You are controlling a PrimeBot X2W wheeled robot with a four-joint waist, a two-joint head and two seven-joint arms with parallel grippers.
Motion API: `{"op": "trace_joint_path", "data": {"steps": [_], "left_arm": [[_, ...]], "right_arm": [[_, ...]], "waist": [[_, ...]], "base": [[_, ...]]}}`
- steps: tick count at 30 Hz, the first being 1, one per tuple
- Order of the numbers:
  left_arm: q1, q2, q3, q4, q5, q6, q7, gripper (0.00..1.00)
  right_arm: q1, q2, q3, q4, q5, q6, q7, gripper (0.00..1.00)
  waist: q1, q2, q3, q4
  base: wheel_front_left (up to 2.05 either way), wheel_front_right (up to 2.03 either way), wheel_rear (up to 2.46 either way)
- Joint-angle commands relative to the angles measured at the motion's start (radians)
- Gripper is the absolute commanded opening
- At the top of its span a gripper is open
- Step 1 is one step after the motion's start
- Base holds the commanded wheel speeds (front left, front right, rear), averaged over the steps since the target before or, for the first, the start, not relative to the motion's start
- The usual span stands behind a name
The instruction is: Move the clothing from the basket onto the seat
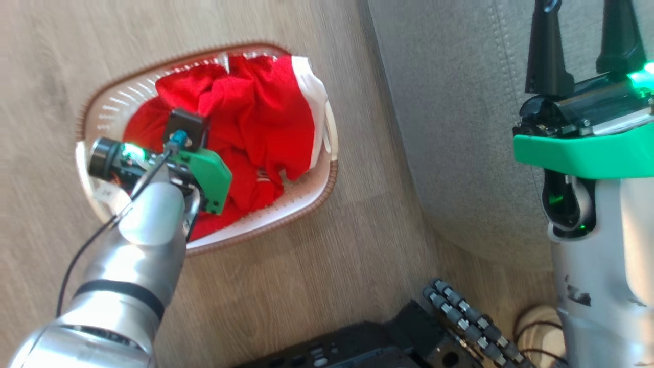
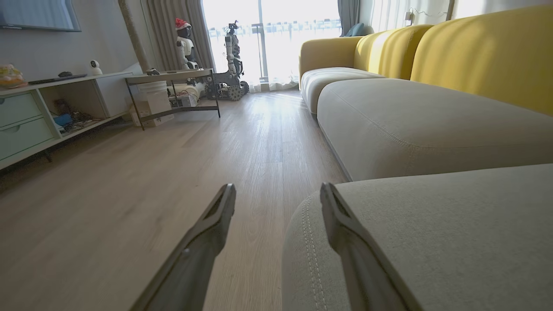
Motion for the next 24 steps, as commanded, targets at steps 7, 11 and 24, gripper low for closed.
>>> {"op": "trace_joint_path", "data": {"steps": [7, 11, 24], "left_arm": [[0.074, 0.004, -0.020, -0.087, -0.055, -0.027, -0.047, 0.00], [0.125, 0.003, -0.071, -0.174, -0.113, -0.037, -0.048, 0.00], [0.265, 0.003, -0.244, -0.447, -0.293, -0.024, 0.057, 0.00]], "right_arm": [[0.103, -0.001, -0.001, 0.025, -0.040, 0.000, -0.005, 1.00], [0.154, -0.001, -0.016, 0.066, -0.060, 0.000, -0.005, 1.00], [0.347, -0.001, -0.033, 0.177, -0.111, 0.000, -0.005, 1.00]], "waist": [[-0.0001, -0.0001, -0.171, 0.064], [-0.0001, -0.0001, -0.264, 0.090], [-0.0001, -0.0001, -0.606, 0.177]], "base": [[0.00, 0.00, 0.00], [0.00, 0.00, 0.00], [0.00, 0.00, 0.00]]}}
